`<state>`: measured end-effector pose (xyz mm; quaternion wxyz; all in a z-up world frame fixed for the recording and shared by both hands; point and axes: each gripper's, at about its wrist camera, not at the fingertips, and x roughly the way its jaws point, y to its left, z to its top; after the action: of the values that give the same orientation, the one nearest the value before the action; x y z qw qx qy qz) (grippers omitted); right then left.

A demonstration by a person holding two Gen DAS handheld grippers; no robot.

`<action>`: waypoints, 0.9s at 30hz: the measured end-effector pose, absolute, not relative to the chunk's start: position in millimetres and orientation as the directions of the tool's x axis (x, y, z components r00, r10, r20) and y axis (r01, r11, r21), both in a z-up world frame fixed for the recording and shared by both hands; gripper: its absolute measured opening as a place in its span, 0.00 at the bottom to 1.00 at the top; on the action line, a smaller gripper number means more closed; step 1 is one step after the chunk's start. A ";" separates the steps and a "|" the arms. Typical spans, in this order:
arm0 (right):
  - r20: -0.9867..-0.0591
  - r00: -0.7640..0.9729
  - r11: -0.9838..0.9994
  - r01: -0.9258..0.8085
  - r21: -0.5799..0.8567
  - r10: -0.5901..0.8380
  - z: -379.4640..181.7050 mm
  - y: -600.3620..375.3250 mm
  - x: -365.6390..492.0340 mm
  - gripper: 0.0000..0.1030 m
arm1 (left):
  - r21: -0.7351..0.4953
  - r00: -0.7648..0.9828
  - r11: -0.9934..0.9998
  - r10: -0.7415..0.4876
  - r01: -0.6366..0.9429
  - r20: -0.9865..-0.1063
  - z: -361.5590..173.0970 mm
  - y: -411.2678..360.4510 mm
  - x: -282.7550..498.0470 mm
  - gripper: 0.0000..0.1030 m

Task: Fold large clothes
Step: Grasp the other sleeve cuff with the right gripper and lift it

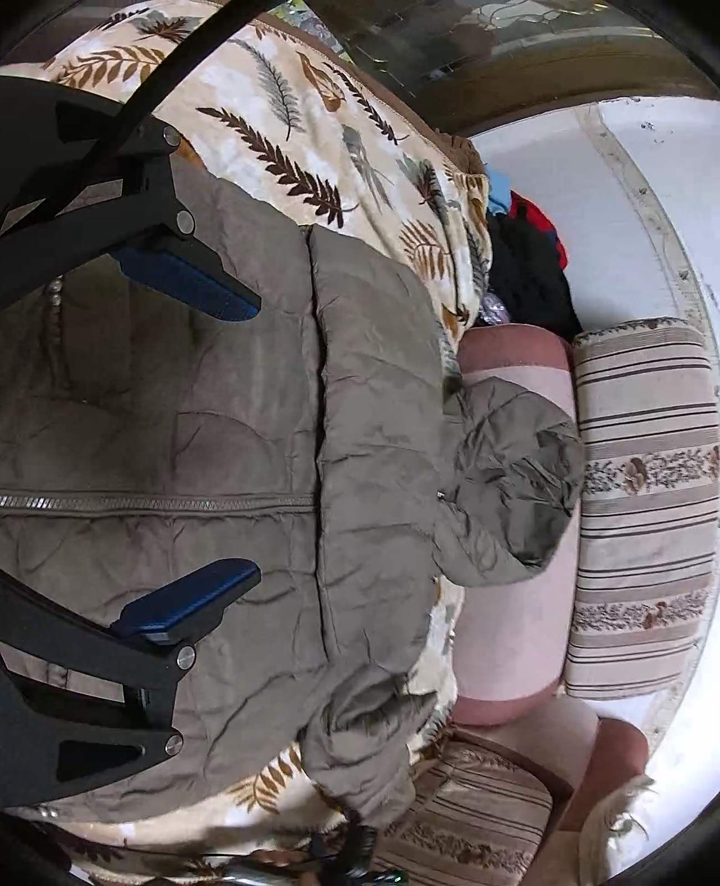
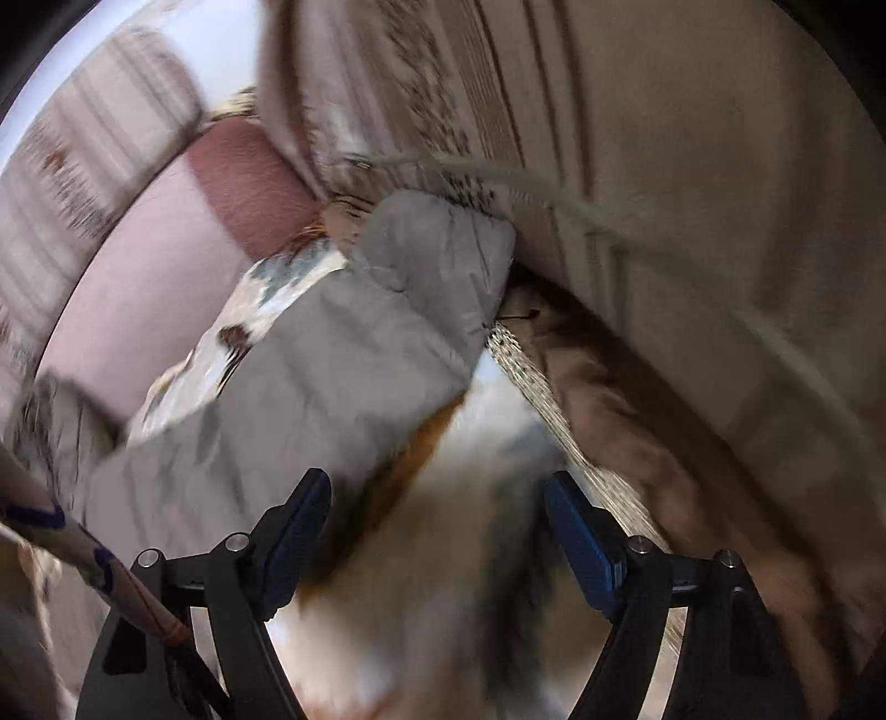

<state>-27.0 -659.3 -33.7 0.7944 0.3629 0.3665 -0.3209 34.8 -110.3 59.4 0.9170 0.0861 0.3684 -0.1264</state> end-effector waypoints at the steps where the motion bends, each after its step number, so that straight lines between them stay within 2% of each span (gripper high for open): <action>1: -0.818 0.524 0.514 0.782 0.352 -0.236 -40.7 -665.9 -19.0 0.81 | 0.067 0.692 0.953 -0.166 0.296 -0.703 56.4 -110.8 37.3 0.84; 5: -0.815 0.497 0.482 0.815 0.322 -0.296 -43.1 -689.2 9.9 0.83 | 0.083 0.671 0.951 -0.146 0.297 -0.727 43.7 -114.0 47.4 0.84; 6: -0.817 0.483 0.482 0.823 0.301 -0.315 -40.7 -693.5 17.4 0.80 | 0.083 0.664 0.950 -0.146 0.301 -0.733 41.8 -115.8 49.2 0.84; 7: -0.820 0.471 0.486 0.827 0.282 -0.325 -38.8 -695.2 21.9 0.56 | 0.082 0.659 0.949 -0.148 0.304 -0.738 41.2 -117.0 50.3 0.84; 8: -0.833 0.443 0.494 0.834 0.247 -0.331 -36.0 -696.3 27.6 0.37 | 0.080 0.657 0.947 -0.152 0.310 -0.739 41.6 -118.2 50.2 0.84; 9: -0.840 0.435 0.500 0.833 0.238 -0.325 -31.7 -697.3 28.4 0.23 | 0.080 0.657 0.946 -0.157 0.315 -0.737 43.1 -119.4 48.7 0.84; 10: -0.831 0.447 0.503 0.829 0.245 -0.330 -23.3 -695.4 25.5 0.15 | 0.080 0.663 0.943 -0.165 0.323 -0.730 45.9 -120.7 45.5 0.84; 15: -0.775 0.476 0.535 0.817 0.215 -0.415 31.2 -678.6 -4.8 0.10 | 0.083 0.688 0.928 -0.207 0.364 -0.696 62.6 -122.7 26.9 0.84; 20: -0.720 0.445 0.461 0.866 0.194 -0.532 89.4 -676.5 -56.7 0.09 | 0.074 0.722 0.927 -0.235 0.368 -0.651 81.8 -105.0 7.2 0.84; 27: -0.708 0.449 0.490 0.856 0.166 -0.545 129.5 -644.8 -71.5 0.09 | 0.022 0.738 0.949 -0.230 0.315 -0.634 92.9 -59.4 -1.7 0.84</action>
<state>-71.5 -644.8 129.5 0.8102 0.2613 0.2976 -0.4321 -1.7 -59.4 92.9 0.9301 0.0642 0.3306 -0.1466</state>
